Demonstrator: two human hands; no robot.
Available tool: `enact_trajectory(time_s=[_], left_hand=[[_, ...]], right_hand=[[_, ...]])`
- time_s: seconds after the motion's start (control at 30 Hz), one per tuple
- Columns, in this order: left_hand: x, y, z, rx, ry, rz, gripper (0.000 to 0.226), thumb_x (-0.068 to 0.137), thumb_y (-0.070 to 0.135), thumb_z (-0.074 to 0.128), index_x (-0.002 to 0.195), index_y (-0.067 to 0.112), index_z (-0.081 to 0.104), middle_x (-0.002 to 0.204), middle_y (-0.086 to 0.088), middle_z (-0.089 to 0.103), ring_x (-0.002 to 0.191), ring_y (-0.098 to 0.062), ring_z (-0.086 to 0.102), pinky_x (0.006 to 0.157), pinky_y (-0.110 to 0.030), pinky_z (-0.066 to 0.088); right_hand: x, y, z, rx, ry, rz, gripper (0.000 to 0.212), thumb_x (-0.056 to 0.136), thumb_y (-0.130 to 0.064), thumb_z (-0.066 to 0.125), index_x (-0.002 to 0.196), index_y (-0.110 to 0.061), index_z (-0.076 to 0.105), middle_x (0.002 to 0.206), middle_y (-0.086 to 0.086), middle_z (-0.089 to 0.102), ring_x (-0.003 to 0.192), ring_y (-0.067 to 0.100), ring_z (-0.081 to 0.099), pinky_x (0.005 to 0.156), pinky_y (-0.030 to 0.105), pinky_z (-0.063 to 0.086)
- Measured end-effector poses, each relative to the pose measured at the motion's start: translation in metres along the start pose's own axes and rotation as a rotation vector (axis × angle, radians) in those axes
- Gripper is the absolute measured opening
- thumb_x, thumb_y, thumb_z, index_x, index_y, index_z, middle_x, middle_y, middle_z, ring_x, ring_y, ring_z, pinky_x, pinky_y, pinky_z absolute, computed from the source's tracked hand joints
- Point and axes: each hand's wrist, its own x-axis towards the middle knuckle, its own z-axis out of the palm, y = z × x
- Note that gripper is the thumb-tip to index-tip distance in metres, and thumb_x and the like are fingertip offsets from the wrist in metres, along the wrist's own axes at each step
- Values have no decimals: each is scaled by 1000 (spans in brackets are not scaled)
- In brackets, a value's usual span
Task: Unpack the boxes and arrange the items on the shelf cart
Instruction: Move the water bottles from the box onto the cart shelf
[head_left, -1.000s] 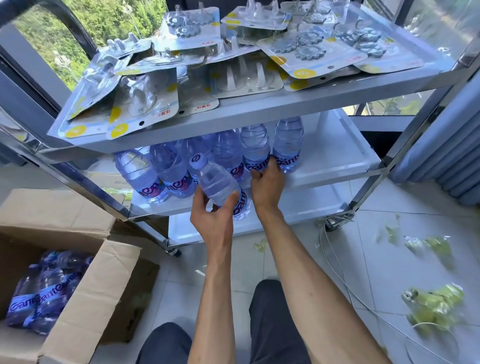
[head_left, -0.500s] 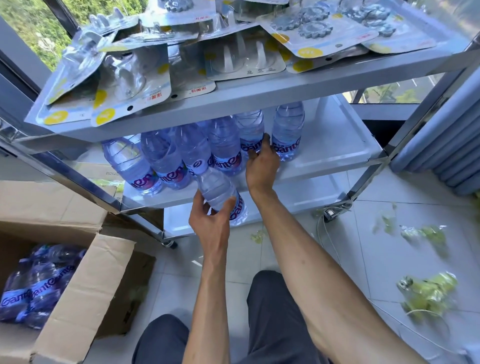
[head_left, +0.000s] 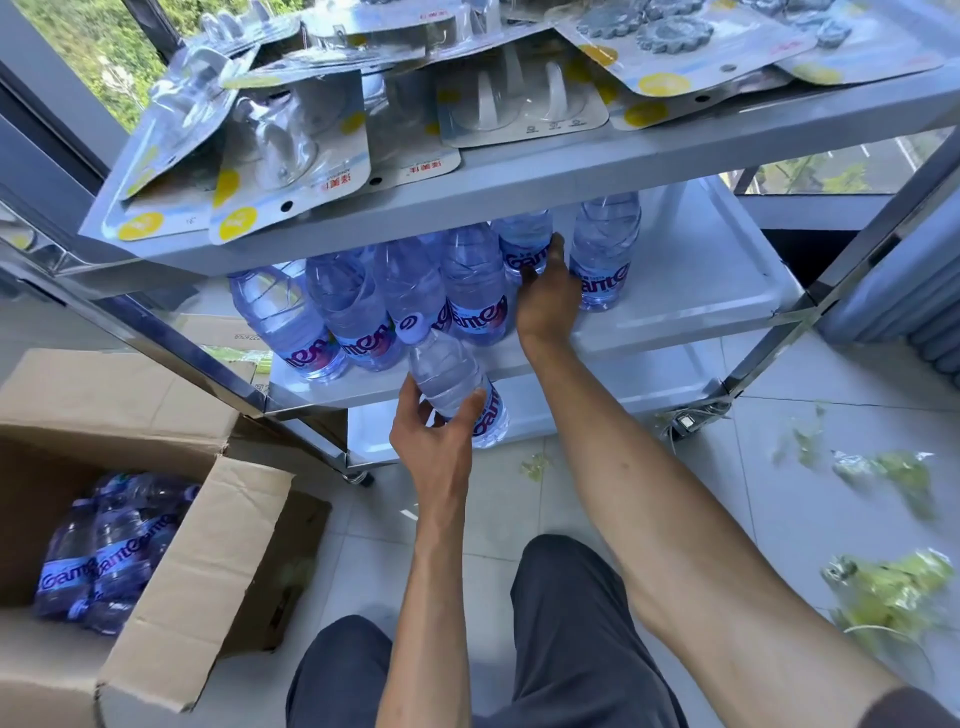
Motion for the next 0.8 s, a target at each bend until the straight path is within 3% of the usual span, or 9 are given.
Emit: enact_trajectory(time_s=[0.1,0.17,0.23,0.3,0.37,0.43,0.57,0.67,0.8], left_hand=[[-2,1,1,1,36,-8,55,72,4,81,123,11,64,108,-4,72,97,-14,69,81,-17,54],[-4,0,2,-17,55,-6,53,72,2,80,123,10,64,107,-6,73,94,-13,70,79,-15,54],[-6,1,4,-50,60,-5,54,73,0,79,124,9,64,108,-7,72,94,-14,70,79,-16,54],[-7,0,6,-67,62,-9,55,73,-2,79,124,7,63,109,-9,71,94,-15,70,78,-16,54],[-12,-1,5,-69,70,-22,54,72,-4,78,123,5,63,108,-10,71,92,-16,70,76,-15,53],[-16,-2,4,-75,77,-26,53,72,-4,78,122,5,63,108,-10,72,90,-12,70,74,-13,52],[-15,1,6,-72,79,-18,56,70,-2,80,122,6,64,106,-9,72,91,-14,70,76,-16,54],[-12,6,10,-86,100,-18,60,68,2,82,124,10,63,108,-5,71,94,-16,70,78,-19,55],[-7,12,14,-98,92,21,64,68,4,84,127,15,61,118,-4,65,102,-15,66,77,-16,54]], right_hand=[[-15,4,-10,54,109,7,22,93,-14,56,112,-10,66,105,11,72,97,30,68,74,28,47],[-30,10,-23,83,311,-29,10,87,-15,62,90,-9,68,86,8,72,80,27,67,64,28,43],[-35,16,-38,142,508,-60,17,76,-13,70,90,-6,63,87,10,66,83,29,60,66,33,44],[-30,22,-50,185,572,-61,41,65,-13,78,100,-2,59,99,12,61,96,32,55,80,40,47],[-22,23,-56,225,435,-16,68,62,-15,84,121,-2,53,118,13,59,112,32,53,94,38,44],[-17,24,-57,256,290,56,82,66,-16,85,137,-5,45,132,11,55,123,29,49,100,36,41],[-21,22,-55,240,293,77,72,72,-14,82,135,-5,49,130,10,58,121,29,52,97,37,43],[-39,24,-51,258,249,-8,64,70,-13,81,128,-8,54,119,7,64,110,26,59,90,34,49],[-52,21,-47,341,67,-134,56,68,-6,80,119,-14,58,98,-12,65,86,-1,59,75,6,46]])
